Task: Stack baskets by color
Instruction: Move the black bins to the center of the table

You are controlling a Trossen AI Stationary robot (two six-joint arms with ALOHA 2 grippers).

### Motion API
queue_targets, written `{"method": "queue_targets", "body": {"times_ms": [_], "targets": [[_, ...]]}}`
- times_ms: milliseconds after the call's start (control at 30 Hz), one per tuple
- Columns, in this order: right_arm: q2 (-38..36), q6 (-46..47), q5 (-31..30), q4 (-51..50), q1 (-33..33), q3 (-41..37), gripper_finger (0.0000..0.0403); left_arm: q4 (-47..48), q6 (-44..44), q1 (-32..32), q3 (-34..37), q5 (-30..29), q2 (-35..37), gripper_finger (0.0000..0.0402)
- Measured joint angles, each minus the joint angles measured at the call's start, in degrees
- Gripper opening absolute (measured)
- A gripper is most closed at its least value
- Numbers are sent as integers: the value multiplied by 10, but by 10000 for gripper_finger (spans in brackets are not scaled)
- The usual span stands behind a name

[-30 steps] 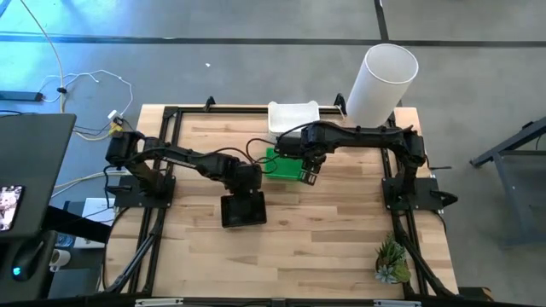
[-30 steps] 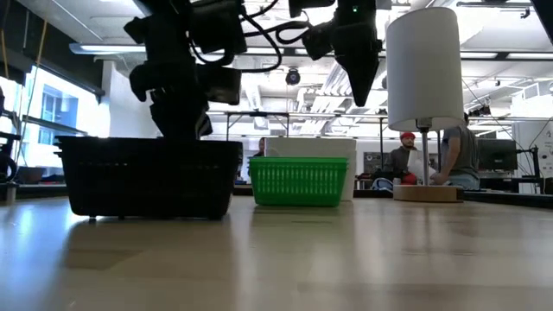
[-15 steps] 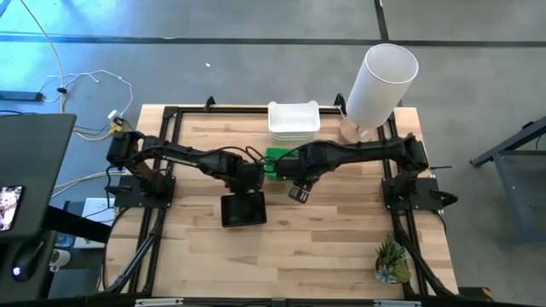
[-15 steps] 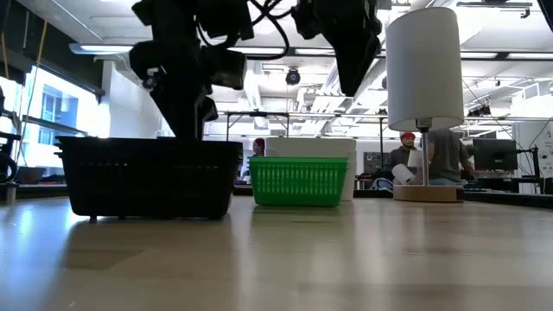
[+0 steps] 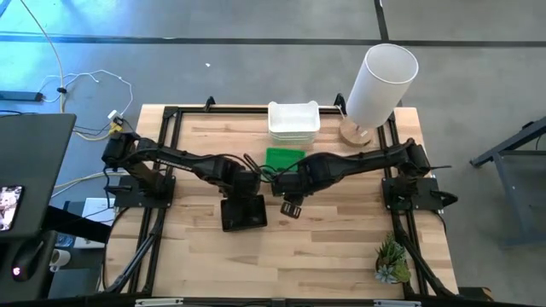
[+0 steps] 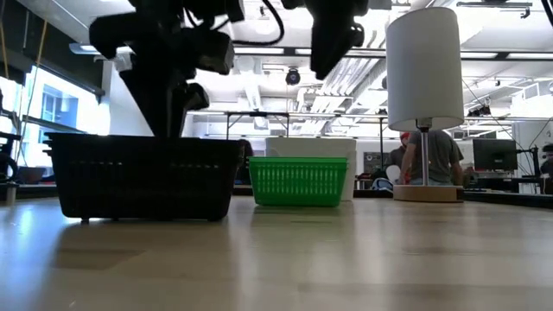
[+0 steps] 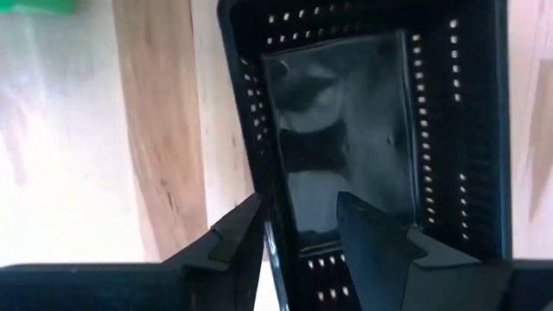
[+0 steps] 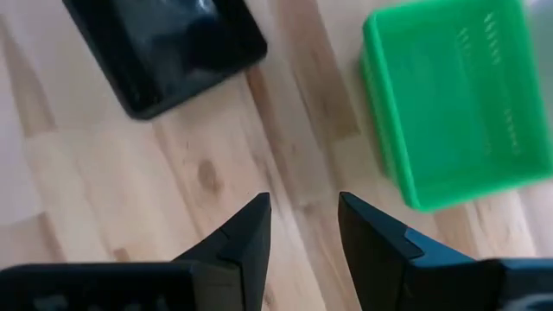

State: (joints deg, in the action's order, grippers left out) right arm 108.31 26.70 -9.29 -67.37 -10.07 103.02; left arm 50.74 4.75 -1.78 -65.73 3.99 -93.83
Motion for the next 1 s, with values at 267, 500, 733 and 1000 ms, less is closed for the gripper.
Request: {"method": "queue_targets", "body": {"times_ms": [267,500,733,1000], "targets": [[-19,3,-104,26,-20,0,124,12,16,12,0,-34,46,131],[-60,44,-153,26,-28,0,124,88,26,11,0,-97,62,131],[-63,26,-130,45,-29,0,124,133,43,9,2,-150,104,131],[-48,-62,-52,150,-43,-13,124,172,72,-4,2,-190,203,131]]}}
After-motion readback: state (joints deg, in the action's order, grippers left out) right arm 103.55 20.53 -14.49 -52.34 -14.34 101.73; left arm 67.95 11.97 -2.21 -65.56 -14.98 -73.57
